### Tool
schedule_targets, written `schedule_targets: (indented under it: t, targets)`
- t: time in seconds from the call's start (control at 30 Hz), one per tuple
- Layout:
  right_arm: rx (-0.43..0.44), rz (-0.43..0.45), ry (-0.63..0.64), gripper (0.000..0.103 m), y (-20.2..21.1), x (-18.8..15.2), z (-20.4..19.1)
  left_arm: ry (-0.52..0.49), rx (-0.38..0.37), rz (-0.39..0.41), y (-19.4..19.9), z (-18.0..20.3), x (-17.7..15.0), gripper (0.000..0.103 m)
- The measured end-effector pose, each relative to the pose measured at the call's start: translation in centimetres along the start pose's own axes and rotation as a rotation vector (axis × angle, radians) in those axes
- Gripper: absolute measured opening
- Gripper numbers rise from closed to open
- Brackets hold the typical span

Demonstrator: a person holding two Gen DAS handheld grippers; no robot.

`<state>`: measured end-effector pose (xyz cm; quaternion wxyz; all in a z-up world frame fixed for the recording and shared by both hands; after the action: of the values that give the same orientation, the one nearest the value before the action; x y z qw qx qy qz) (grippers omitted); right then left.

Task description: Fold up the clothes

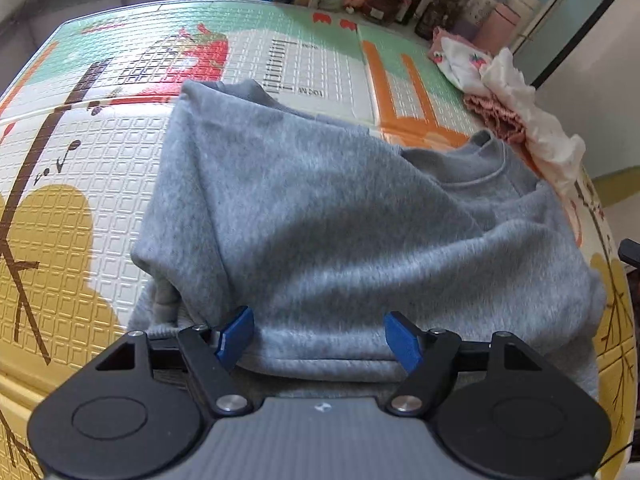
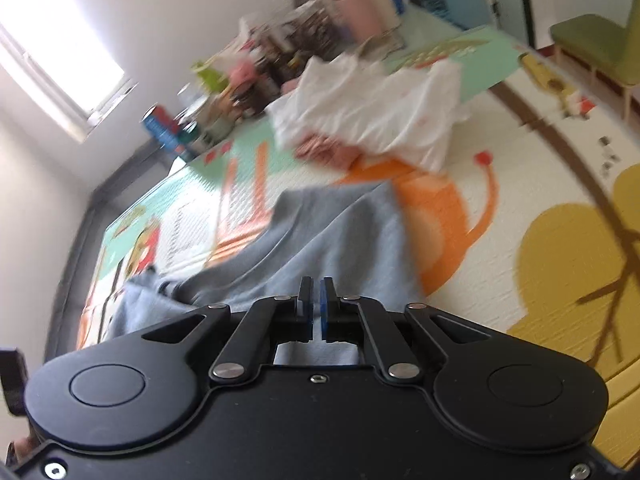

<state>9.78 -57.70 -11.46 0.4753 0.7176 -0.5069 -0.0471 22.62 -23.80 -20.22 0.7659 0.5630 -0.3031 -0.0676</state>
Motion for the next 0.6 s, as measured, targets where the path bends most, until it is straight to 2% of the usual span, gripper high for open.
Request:
schedule_targets:
  t: [0.23, 0.37, 0.47, 0.5, 0.6]
  targets:
    - [0.018, -0.106, 0.079, 0.004, -3.5, -4.1, -3.7, 0.000, -0.026, 0.011, 0.4, 0.9, 1.1, 0.077]
    - [-0.059, -0.175, 0.112, 0.004, -6.0, -6.5, -3.4, -0.005, -0.028, 0.039, 0.9, 1.3, 3.0, 0.077]
    - [-0.135, -0.226, 0.129, 0.003, -7.3, -8.3, -1.5, -0.003, -0.036, 0.044, 0.7, 1.9, 4.4, 0.077]
    - [-0.141, -0.228, 0.127, 0.000, -7.4, -8.6, -1.0, -0.003, -0.045, 0.046, 0.6, 2.1, 4.8, 0.077]
    - [-0.156, -0.232, 0.121, 0.000, -7.6, -9.4, 0.3, -0.012, -0.079, 0.057, 0.4, 3.3, 6.2, 0.077]
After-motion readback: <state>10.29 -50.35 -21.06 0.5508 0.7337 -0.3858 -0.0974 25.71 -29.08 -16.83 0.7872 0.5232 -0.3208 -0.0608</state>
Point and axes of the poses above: each gripper's, at about its wrist camera, not at the fingertips, and y roughly against the way its jaws point, z to its right, x to its top, the point moved 10 cm from there along -y, roughly the way its jaws point, and after that the axes turned 9 degrees about -y, right-handed, at the moved point
